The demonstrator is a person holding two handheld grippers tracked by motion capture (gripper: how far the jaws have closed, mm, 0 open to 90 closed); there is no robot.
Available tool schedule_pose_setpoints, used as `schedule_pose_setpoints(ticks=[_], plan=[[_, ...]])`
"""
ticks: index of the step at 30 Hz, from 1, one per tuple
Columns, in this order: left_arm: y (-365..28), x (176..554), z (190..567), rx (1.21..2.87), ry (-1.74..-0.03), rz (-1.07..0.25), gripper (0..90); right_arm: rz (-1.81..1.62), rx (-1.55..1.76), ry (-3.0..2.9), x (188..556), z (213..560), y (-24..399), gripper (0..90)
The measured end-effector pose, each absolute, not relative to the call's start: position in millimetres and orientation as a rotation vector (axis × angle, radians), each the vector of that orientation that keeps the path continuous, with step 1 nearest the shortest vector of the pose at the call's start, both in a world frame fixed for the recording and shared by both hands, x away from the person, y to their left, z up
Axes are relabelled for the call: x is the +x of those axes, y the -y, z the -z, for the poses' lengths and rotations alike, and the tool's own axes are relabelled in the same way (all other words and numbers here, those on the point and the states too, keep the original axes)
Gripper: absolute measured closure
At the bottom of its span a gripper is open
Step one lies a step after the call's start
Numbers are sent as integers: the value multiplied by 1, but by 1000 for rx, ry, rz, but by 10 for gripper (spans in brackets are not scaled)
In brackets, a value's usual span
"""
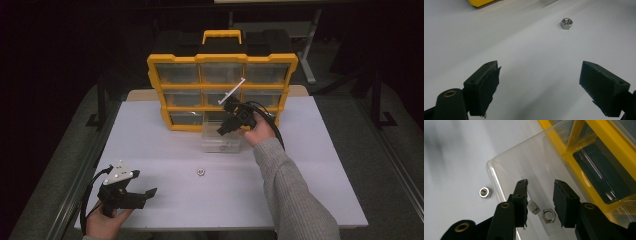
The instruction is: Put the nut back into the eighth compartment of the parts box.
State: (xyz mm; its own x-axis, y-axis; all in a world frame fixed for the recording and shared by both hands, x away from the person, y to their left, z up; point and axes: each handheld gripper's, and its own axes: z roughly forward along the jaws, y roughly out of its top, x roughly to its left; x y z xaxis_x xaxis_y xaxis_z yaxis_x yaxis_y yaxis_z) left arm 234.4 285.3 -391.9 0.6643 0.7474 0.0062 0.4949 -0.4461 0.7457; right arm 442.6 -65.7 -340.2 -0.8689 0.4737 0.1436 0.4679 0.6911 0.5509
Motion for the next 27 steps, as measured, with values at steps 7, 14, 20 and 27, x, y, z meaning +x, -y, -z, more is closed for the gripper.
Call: schedule_pose_setpoints(ticks=[7,14,20,27], plan=[[-285,234,391,2136,-958,-437,156,-969,780,-2868,432,327,73,616],[-283,234,392,2141,-954,-432,157,-996,724,-2875,419,317,77,586],[-282,234,392,2137,-957,-431,157,-1017,684,-2894,405,313,74,551],[-282,234,392,2140,-955,-431,157,-1041,630,-2915,388,322,66,511]])
